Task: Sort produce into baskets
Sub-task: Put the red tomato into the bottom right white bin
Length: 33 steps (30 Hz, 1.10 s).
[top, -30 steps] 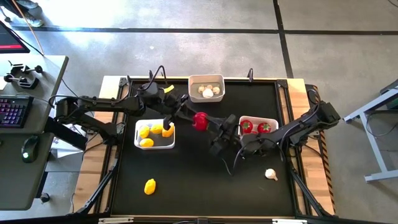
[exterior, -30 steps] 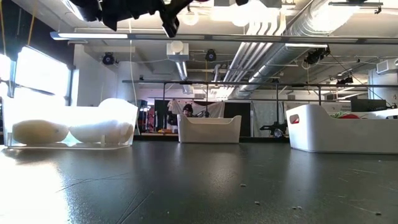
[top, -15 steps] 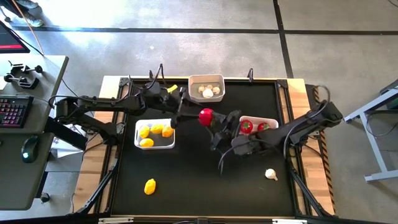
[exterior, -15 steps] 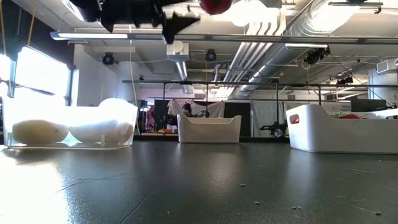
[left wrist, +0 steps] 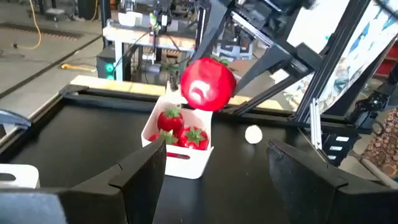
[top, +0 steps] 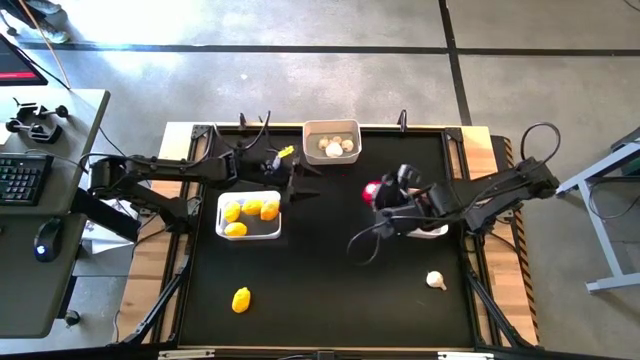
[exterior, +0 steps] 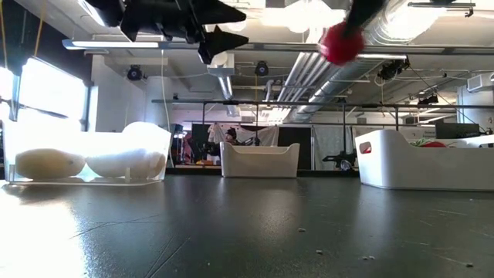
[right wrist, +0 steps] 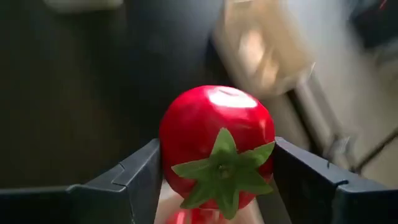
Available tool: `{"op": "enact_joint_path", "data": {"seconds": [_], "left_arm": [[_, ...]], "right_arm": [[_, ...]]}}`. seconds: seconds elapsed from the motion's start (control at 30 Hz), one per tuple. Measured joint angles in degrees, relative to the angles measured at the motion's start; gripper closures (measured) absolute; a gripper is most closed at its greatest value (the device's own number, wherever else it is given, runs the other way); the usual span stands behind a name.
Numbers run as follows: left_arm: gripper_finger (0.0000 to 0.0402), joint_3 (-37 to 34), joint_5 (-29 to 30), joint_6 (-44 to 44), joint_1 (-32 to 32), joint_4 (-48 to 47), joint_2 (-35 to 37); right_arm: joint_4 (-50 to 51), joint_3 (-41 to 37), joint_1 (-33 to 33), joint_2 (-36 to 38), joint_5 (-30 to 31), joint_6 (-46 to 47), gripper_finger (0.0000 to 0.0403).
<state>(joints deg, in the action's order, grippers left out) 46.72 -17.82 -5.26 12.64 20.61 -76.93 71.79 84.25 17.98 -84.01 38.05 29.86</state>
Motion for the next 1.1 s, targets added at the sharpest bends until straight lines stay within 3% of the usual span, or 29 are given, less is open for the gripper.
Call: {"op": "enact_joint_path", "data": {"seconds": [0.23, 0.5, 0.83, 1.1], "left_arm": [[0.0142, -0.02, 0.09, -0.17, -0.01, -0.55, -0.01], [0.0142, 0.00, 0.06, -0.46, -0.12, -0.96, 0.00], [0.0142, 0.00, 0.02, -0.15, -0.38, -1.10, 0.02], [0.0142, 0.02, 0.02, -0.25, -0.36, -1.10, 0.02]], "right_arm": [[17.64, 0.11, -0.74, 0.17, -14.54, 14.13, 0.0153], [17.92, -9.09, 0.33, 2.96, -24.12, 21.56, 0.0153], [14.76, -23.87, -0.31, 11.75, -26.49, 28.55, 0.0153], [8.85, -31.45, -3.87, 15.02, -26.47, 27.67, 0.0153]]}}
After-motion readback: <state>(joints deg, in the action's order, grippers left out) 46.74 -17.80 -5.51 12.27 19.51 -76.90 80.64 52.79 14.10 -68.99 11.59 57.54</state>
